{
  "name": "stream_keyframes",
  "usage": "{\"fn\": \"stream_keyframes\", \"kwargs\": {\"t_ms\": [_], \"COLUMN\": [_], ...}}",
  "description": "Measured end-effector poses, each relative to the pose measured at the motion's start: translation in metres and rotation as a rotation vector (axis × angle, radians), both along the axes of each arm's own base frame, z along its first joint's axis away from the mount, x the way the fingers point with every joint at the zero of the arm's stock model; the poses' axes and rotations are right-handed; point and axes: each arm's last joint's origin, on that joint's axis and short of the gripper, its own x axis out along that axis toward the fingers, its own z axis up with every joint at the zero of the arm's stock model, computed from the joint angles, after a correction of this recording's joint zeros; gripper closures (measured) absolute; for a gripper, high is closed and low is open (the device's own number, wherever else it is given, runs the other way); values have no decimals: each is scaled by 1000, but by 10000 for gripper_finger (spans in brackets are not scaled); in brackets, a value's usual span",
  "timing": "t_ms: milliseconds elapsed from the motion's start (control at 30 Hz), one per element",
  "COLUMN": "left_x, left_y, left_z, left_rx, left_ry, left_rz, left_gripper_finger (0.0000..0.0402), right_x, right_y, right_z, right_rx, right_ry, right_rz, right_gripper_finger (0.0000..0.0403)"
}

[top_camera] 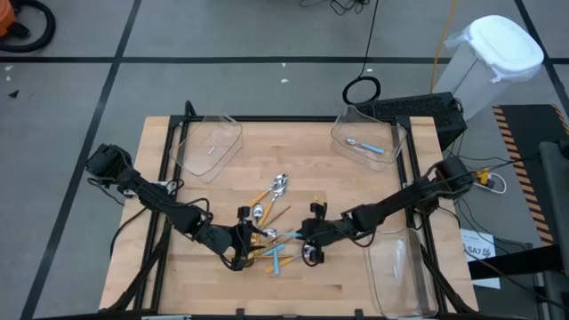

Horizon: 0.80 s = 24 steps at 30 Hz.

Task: Sort silverware by color (type)
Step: Put the blue spoon into the top right transparent bin

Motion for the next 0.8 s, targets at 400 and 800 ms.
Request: {"fn": "stream_keyframes", "kwargs": {"t_ms": [400, 800], "left_x": [1, 22], "left_y": [1, -20], "left_z": [3, -20], "left_rx": [104, 396], "left_ry": [-47, -72], "left_rz": [29, 28], "left_gripper_finger": [227, 171], "right_x": [-2, 0], "right_y": [1, -6], "right_z": [10, 9], "right_rx": [49, 166], "right_ry": [-30, -7], "right_rz": [-27, -120], "right_gripper_finger": [347, 346]}}
